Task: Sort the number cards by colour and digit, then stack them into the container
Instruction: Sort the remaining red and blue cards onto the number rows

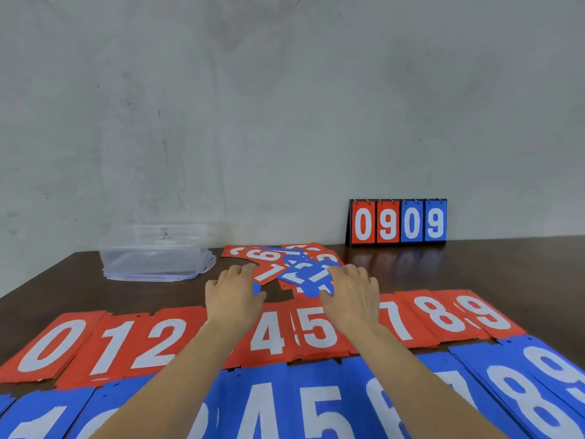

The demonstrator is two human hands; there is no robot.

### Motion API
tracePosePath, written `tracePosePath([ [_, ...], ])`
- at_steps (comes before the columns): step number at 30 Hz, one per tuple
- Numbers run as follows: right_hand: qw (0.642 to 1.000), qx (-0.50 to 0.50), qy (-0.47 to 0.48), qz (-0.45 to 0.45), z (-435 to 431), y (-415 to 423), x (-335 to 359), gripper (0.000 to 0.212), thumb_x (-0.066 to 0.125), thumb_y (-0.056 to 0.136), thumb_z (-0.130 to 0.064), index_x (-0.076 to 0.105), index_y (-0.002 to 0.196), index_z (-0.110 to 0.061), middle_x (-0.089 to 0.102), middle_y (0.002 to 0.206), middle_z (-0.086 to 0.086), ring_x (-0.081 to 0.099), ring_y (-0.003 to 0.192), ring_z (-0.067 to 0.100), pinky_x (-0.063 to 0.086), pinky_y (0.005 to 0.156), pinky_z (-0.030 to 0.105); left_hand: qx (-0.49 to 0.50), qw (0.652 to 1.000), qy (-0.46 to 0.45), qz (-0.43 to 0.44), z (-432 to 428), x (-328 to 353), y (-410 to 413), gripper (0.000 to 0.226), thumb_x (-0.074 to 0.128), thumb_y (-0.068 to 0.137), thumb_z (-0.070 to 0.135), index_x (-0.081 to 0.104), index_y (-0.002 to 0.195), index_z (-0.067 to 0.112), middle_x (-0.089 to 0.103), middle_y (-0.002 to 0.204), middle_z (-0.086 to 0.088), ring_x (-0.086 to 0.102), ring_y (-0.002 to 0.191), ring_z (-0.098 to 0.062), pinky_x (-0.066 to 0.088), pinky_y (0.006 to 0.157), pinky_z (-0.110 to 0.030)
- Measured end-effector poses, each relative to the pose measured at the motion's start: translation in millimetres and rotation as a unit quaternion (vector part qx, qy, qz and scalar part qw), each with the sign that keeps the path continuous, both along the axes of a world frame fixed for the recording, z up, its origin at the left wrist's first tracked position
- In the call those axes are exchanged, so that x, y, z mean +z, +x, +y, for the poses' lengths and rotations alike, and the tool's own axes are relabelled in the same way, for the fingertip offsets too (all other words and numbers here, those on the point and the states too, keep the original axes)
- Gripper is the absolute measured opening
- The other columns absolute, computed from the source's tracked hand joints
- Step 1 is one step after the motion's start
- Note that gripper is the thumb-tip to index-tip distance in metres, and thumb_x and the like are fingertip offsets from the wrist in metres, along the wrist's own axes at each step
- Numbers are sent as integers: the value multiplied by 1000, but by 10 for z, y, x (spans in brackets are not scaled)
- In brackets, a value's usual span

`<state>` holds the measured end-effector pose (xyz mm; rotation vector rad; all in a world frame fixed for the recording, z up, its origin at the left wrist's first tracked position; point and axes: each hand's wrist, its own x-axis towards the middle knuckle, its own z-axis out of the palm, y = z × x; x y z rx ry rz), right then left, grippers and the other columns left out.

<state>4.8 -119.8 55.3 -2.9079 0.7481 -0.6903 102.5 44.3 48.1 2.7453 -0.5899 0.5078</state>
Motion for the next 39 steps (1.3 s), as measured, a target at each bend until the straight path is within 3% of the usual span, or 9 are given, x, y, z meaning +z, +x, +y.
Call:
tracePosePath([
  [8, 998, -17, 55, 39, -1020, 694, -203, 48, 55, 91, -51, 51, 129, -22, 56, 124, -1, 48, 119, 16, 39, 98, 33, 82, 991, -33, 98, -371, -175, 810, 58, 60, 92, 43, 40, 142, 21, 53, 137, -3, 50, 125, -22, 41, 101, -38],
  [13, 991, -17, 89, 100, -1286, 1131, -279, 74, 55, 80, -71, 49, 133, -19, 53, 133, 3, 45, 123, 22, 39, 99, 37, 82, 982, -78, 149, -519, -293, 1144, 62, 65, 89, 40, 44, 141, 14, 54, 137, -9, 52, 122, -26, 47, 98, -40],
  [19, 979, -35, 117, 162, -1385, 1416, -380, 108, 53, 60, -90, 41, 139, -17, 38, 143, 10, 34, 132, 27, 32, 105, 41, 100, 975, 8, 198, -762, -330, 1464, 84, 59, 79, 70, 44, 138, 12, 50, 137, -9, 48, 123, -27, 45, 98, -40],
  [22, 975, -48, 123, 180, -1441, 1469, -452, 113, 51, 58, -92, 39, 141, -17, 33, 146, 11, 30, 135, 28, 29, 108, 43, 118, 969, 57, 211, -808, -375, 1555, 87, 54, 74, 79, 48, 134, 16, 47, 136, -11, 44, 126, -30, 40, 100, -41],
  [26, 974, -49, 121, 186, -1514, 1511, -517, 109, 51, 59, -92, 43, 140, -20, 33, 146, 11, 29, 136, 29, 28, 109, 46, 118, 968, 50, 216, -818, -388, 1609, 86, 58, 73, 77, 45, 139, 23, 42, 140, -11, 36, 132, -31, 33, 105, -44],
  [32, 980, -33, 75, 182, -1472, 1530, -515, 91, 50, 65, -88, 54, 129, -23, 45, 136, 8, 36, 129, 27, 30, 105, 45, 130, 973, 13, 191, -868, -367, 1579, 85, 68, 70, 69, 42, 136, 22, 47, 136, -10, 41, 130, -30, 33, 104, -44],
  [35, 982, -22, 92, 163, -1436, 1536, -516, 86, 55, 69, -82, 50, 132, -24, 46, 133, 7, 38, 127, 26, 31, 102, 42, 112, 980, -34, 159, -900, -353, 1521, 69, 73, 78, 49, 40, 131, 20, 58, 123, -7, 53, 117, -28, 38, 100, -42],
  [37, 983, -19, 108, 148, -1406, 1538, -526, 87, 59, 70, -79, 43, 136, -24, 46, 135, 7, 39, 126, 26, 32, 101, 41, 99, 977, -100, 159, -892, -342, 1488, 53, 71, 84, 27, 40, 127, 17, 61, 108, -6, 58, 98, -26, 46, 84, -38],
  [39, 983, -16, 131, 129, -1375, 1538, -530, 90, 63, 71, -74, 36, 139, -22, 46, 136, 7, 41, 127, 26, 32, 101, 41, 84, 969, -162, 168, -859, -344, 1485, 47, 67, 86, 15, 42, 126, 15, 56, 100, -4, 53, 83, -21, 44, 62, -31],
])
